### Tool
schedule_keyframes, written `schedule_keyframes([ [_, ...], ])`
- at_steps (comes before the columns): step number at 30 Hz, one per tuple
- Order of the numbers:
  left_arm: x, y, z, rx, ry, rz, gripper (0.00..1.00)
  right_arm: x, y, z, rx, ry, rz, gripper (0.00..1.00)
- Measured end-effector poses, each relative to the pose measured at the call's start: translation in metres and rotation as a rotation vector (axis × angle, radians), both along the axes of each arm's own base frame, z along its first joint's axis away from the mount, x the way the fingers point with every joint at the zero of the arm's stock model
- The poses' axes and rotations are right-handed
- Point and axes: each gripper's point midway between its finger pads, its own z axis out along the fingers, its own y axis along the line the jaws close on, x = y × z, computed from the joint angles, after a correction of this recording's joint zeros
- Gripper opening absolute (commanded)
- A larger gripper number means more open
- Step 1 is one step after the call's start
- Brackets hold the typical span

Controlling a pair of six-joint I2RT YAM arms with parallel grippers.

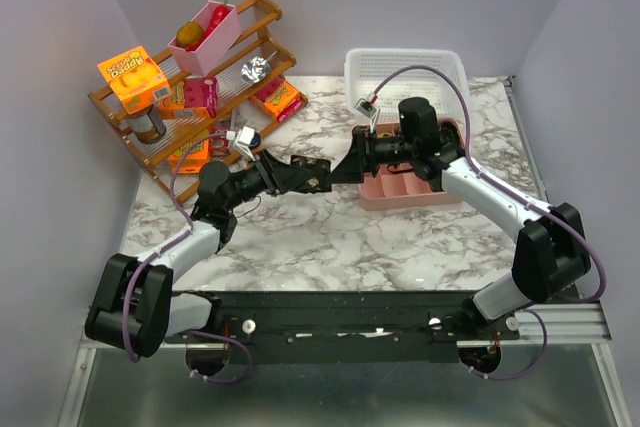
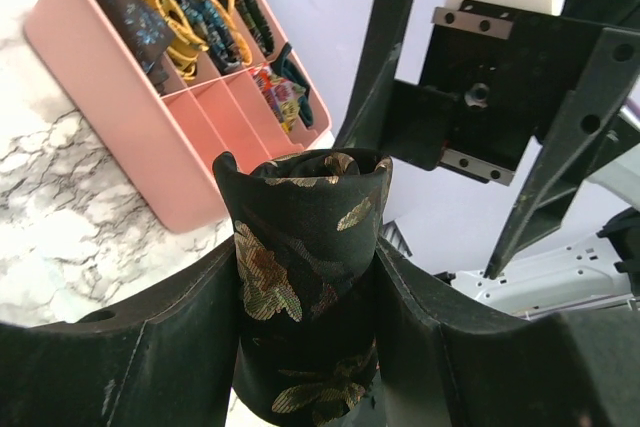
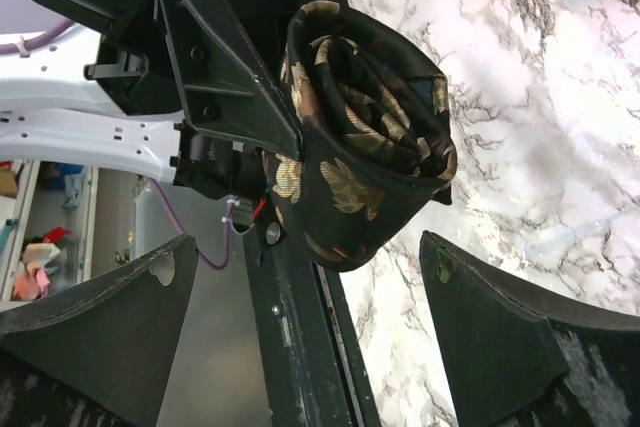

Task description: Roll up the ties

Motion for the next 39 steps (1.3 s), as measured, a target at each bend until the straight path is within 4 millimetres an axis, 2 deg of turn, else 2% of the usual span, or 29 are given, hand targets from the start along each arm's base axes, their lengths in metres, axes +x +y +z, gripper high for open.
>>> schedule_keyframes([
  [15,0.0,-0.001,0.023,-0.069,-0.018,-0.004,0.58,0.007,0.013,-0.002,0.098,0.087,-0.004,1.0],
  [27,-0.004,-0.006,0.027,-0.081,-0.025,-0.021,0.58,0.005,0.027,-0.011,0.116,0.141,0.029,1.0],
  [33,-0.005,-0.008,0.029,-0.084,-0.029,-0.029,0.58,0.006,0.03,-0.02,0.115,0.18,0.036,0.98],
  [39,-0.005,-0.009,0.031,-0.086,-0.032,-0.03,0.58,0.004,0.032,-0.017,0.13,0.187,0.051,0.9],
])
